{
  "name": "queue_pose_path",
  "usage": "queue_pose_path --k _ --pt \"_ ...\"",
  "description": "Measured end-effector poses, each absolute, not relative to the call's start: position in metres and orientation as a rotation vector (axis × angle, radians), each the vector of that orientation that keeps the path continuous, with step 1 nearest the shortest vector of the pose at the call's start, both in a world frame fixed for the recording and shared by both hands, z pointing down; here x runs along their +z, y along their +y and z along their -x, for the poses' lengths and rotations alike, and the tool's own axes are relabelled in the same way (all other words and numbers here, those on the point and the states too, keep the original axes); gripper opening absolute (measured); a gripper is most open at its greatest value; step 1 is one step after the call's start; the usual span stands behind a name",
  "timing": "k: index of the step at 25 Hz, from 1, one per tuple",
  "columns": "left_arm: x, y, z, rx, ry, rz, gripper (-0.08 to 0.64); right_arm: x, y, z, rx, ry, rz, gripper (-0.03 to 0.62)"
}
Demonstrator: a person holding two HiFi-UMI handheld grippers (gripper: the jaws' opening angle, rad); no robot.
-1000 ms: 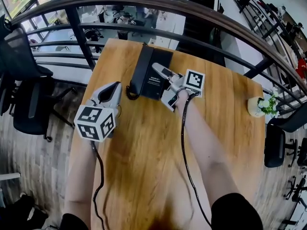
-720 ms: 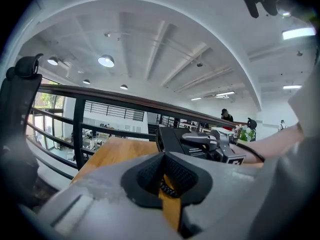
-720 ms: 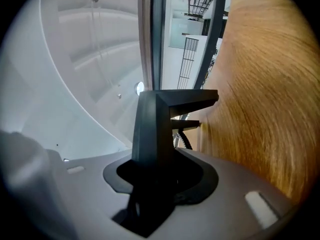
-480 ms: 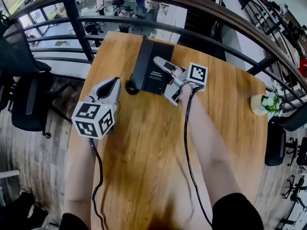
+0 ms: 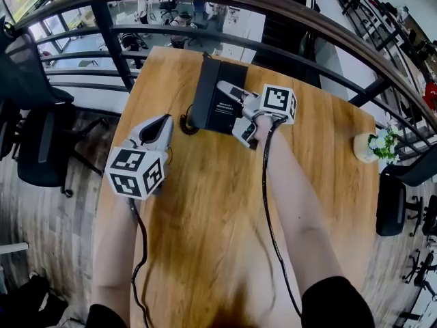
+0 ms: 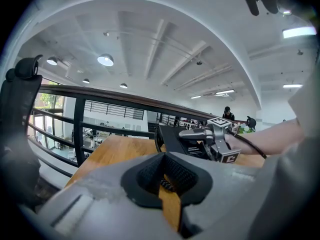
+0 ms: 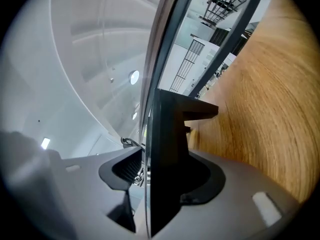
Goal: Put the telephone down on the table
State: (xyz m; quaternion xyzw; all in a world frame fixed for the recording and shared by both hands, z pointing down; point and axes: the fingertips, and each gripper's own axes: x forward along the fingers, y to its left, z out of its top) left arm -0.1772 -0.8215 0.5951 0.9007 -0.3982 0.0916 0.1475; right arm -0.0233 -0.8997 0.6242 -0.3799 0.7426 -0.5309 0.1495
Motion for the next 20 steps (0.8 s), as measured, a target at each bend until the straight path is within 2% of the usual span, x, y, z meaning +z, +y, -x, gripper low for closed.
queue_pose_path --k 2,5,9,20 --pt "0.593 -0.82 0.175 0.265 -1.144 -2.593 0.003 0.621 -0.901 0.026 -1.502 2.165 1.096 0.302" --pt "0.59 -0.818 0.176 0.261 -1.147 -2.59 0.003 0.62 -0.902 0.029 -1.486 2.197 1.149 0.343" --pt "0.588 -0.814 0.181 0.264 -1.155 -2.587 0.003 0.616 -0.904 0.024 -1.415 2.245 1.277 0.43" --pt "0.574 -0.783 0.189 0.243 -1.169 -2.561 0.003 0.607 -0.868 0.013 -1.31 2.362 1.44 0.436"
